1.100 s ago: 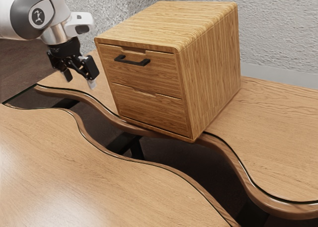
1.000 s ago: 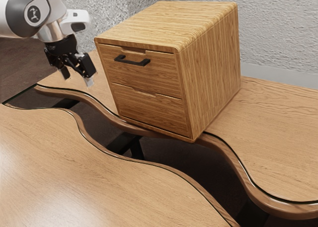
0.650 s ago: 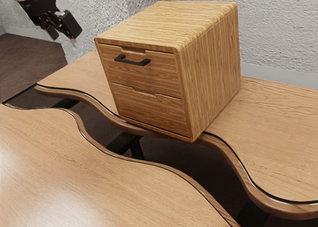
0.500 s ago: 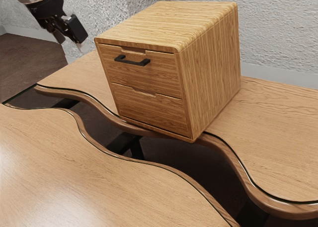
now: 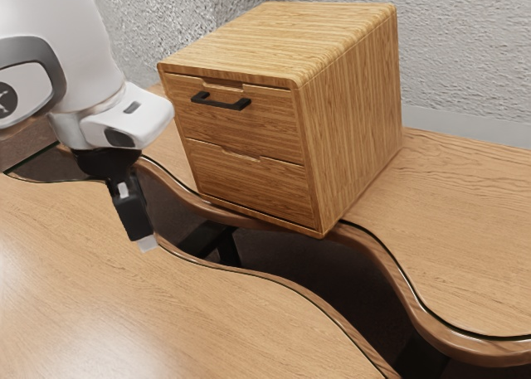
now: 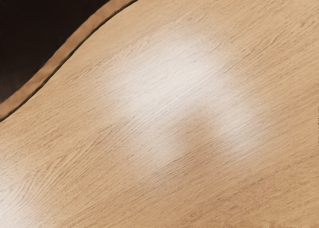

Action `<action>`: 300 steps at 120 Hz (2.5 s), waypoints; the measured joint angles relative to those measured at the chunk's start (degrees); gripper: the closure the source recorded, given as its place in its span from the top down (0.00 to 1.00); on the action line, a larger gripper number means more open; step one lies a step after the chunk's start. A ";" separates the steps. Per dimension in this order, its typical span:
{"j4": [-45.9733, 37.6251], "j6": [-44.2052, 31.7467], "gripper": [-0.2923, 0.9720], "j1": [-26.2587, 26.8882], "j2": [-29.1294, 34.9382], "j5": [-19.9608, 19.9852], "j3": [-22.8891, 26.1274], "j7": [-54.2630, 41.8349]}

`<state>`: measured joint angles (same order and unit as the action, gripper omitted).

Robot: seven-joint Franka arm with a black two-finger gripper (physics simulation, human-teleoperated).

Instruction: Pull the drawer handle with one arm to open the drawer

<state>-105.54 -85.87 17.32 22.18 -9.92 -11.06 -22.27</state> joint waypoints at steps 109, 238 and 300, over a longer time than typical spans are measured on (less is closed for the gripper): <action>4.36 -20.77 0.77 -6.73 -5.52 4.64 -1.34 -53.71; 19.86 -25.91 0.77 -12.10 -24.18 10.37 -5.59 -65.12; 22.64 -26.99 0.77 -10.87 -28.37 13.19 -6.06 -66.43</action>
<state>-82.90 -112.86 6.45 -6.19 3.27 -17.12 -88.70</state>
